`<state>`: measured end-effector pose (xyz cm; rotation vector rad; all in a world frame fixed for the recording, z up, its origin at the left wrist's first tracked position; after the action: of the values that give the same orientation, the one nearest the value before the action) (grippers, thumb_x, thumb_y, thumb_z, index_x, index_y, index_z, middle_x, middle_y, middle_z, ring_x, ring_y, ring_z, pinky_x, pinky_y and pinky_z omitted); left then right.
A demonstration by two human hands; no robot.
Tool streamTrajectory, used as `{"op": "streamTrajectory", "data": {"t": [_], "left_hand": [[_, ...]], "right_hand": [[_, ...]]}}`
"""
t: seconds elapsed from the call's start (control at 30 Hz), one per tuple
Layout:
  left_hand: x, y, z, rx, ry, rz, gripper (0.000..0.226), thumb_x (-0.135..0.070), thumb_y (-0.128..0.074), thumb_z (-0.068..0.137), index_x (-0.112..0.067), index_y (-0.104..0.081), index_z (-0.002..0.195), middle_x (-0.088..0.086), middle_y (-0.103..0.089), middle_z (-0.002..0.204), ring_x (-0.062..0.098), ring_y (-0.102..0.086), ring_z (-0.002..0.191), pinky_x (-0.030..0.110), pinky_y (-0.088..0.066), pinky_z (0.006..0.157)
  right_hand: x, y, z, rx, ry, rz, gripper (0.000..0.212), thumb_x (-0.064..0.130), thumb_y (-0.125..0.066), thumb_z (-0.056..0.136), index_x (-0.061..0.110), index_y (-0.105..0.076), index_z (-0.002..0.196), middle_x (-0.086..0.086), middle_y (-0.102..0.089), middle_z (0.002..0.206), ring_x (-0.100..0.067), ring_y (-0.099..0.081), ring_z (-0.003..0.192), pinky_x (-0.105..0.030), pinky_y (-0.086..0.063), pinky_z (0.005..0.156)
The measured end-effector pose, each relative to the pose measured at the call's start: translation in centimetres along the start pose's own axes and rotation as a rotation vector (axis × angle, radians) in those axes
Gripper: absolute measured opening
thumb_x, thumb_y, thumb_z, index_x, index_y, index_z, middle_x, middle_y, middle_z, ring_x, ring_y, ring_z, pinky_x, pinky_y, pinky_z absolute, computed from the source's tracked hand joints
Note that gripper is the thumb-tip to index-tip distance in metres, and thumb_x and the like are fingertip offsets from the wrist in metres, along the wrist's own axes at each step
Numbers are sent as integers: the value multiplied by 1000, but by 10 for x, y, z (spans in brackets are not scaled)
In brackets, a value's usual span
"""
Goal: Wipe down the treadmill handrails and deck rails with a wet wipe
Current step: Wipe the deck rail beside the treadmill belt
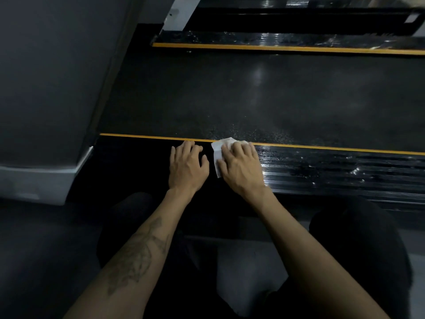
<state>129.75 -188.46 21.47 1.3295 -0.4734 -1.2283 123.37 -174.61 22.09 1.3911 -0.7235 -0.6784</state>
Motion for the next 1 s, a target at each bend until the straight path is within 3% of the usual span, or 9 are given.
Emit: {"op": "streamTrajectory", "data": {"t": [0.07, 0.2, 0.27, 0.33, 0.4, 0.6, 0.8, 1.0], "left_hand": [[1, 0, -1, -18, -5, -10, 36, -28, -56, 98, -11, -66, 128, 6, -59, 131, 28, -52, 129, 50, -27, 121], [-2, 1, -1, -41, -3, -12, 32, -26, -57, 96, -9, -66, 121, 9, -61, 124, 31, -55, 121, 51, -36, 114], [-2, 1, -1, -37, -3, -9, 30, -27, -57, 96, -10, -65, 120, 8, -60, 124, 30, -55, 119, 51, -37, 113], [-2, 2, -1, -30, -4, -10, 31, -28, -56, 97, -10, -64, 121, 8, -59, 125, 28, -54, 120, 50, -38, 112], [-2, 3, -1, -32, -6, -9, 31, -28, -55, 97, -11, -65, 122, 7, -59, 125, 28, -54, 120, 50, -39, 111], [-2, 1, -2, -54, -6, -8, 30, -28, -56, 97, -12, -65, 120, 7, -60, 124, 27, -55, 118, 50, -42, 109], [-2, 2, -2, -70, -9, -14, 29, -26, -57, 96, -11, -66, 119, 7, -61, 122, 27, -56, 117, 51, -43, 108], [-1, 0, -2, -60, -5, -10, 30, -27, -56, 97, -11, -65, 120, 7, -60, 123, 27, -55, 117, 49, -43, 107]], "right_hand": [[-11, -1, -2, 15, 44, -45, 59, 44, -23, 108, 12, -37, 155, -11, -49, 143, -30, -39, 132, -41, -20, 121], [-7, -3, -19, -8, -58, 33, 62, 41, -22, 106, 0, -41, 148, -18, -44, 148, -30, -40, 131, -38, -29, 115], [5, -4, -20, 4, -66, 73, 65, 42, -24, 107, -5, -37, 150, -20, -35, 156, -31, -35, 140, -39, -32, 116], [10, -5, -14, 31, -27, 31, 70, 45, -22, 109, -6, -19, 157, -20, -20, 165, -30, -19, 153, -39, -22, 123], [4, -4, -7, 50, -7, -10, 69, 45, -19, 110, -2, -15, 160, -20, -13, 168, -29, -12, 156, -39, -15, 126], [-8, -8, -17, 56, -107, -29, 72, 47, -16, 109, -3, -14, 160, -23, -15, 168, -33, -15, 155, -43, -19, 125], [-9, -4, -10, 71, -29, 37, 68, 49, -20, 110, 7, -13, 163, -14, -4, 172, -25, -5, 159, -39, -8, 128], [-8, -9, -21, 36, -125, 32, 73, 47, -19, 109, -3, -8, 160, -19, -7, 169, -32, -10, 156, -40, -17, 126]]}}
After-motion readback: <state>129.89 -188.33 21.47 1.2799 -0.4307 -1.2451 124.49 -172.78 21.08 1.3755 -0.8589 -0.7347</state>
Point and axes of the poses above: each hand's wrist, its own z-axis towards the middle knuckle, its own y-axis out of the back of the hand, x = y × z, the point moved 5 cm from there along z, towards the middle knuckle
